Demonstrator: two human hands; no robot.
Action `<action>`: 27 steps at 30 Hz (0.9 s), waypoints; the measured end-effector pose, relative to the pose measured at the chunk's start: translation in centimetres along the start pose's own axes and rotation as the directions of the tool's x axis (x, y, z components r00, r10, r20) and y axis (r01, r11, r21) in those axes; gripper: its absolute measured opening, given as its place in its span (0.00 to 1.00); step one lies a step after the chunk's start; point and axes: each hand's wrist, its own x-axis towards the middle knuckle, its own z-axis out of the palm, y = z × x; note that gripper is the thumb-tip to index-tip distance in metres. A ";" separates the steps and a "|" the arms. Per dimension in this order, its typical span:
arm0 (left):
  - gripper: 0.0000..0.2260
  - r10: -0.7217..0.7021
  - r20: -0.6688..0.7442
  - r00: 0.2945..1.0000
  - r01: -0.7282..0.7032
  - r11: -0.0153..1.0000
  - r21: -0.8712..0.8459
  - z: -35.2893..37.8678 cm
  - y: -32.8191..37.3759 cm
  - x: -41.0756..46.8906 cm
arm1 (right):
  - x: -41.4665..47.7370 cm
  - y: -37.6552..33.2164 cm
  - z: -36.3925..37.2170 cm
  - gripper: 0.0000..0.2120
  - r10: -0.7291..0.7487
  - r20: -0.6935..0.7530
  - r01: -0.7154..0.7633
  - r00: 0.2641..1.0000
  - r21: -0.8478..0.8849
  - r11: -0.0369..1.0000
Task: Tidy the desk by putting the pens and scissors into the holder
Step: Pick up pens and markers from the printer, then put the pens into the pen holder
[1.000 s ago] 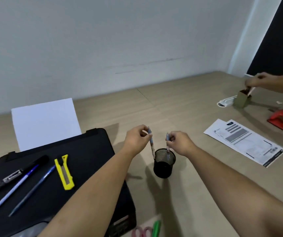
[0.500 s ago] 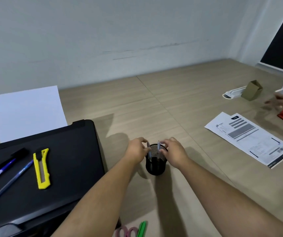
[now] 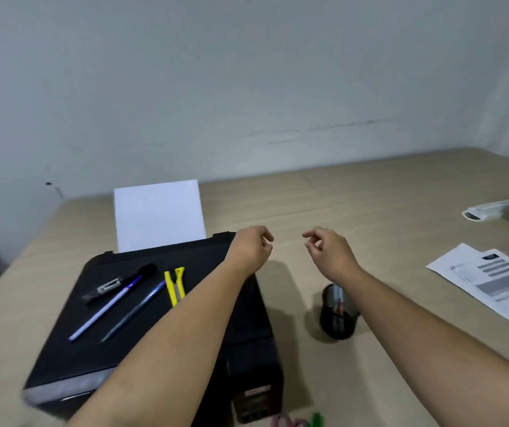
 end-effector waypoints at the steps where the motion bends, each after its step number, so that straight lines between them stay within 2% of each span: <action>1: 0.08 -0.003 -0.043 0.999 0.004 1.000 0.024 -2.0 -0.7 -0.2 | 0.1 -2.2 0.8 0.09 -0.041 0.012 0.041 0.999 0.028 0.999; 3: 0.06 -0.013 -0.116 0.993 0.021 0.997 0.073 -5.2 -2.0 -0.8 | -0.1 -6.1 2.3 0.08 -0.115 0.061 0.111 0.991 0.072 0.991; 6: 0.06 -0.099 -0.204 0.974 0.122 0.987 0.106 -9.7 -5.8 -2.6 | -1.3 -11.5 5.4 0.07 -0.205 0.206 0.183 0.957 0.121 0.976; 9: 0.04 -0.214 -0.205 0.955 0.246 0.958 0.149 -13.0 -10.6 -5.4 | -3.0 -15.6 9.2 0.08 -0.239 0.344 0.213 0.908 0.112 0.971; 15: 0.08 -0.368 -0.013 0.930 0.360 0.901 0.242 -14.3 -16.4 -9.4 | -4.6 -19.6 14.3 0.21 -0.007 0.419 0.086 0.908 -0.170 0.982; 19: 0.13 -0.346 0.053 0.937 0.315 0.900 0.303 -13.2 -17.1 -10.1 | -5.2 -20.8 16.0 0.18 0.120 0.442 0.048 0.889 -0.349 0.936; 22: 0.11 -0.337 0.060 0.940 0.294 0.885 0.361 -13.1 -16.8 -9.9 | -5.2 -20.9 16.3 0.13 0.172 0.412 -0.010 0.895 -0.366 0.930; 24: 0.08 -0.342 0.093 0.935 0.283 0.878 0.385 -13.1 -16.5 -9.7 | -5.1 -20.6 16.3 0.14 0.213 0.402 -0.064 0.891 -0.351 0.934; 27: 0.09 -0.352 0.094 0.931 0.306 0.896 0.323 -13.7 -15.9 -9.1 | -4.6 -19.9 15.3 0.16 0.220 0.362 -0.143 0.906 -0.226 0.963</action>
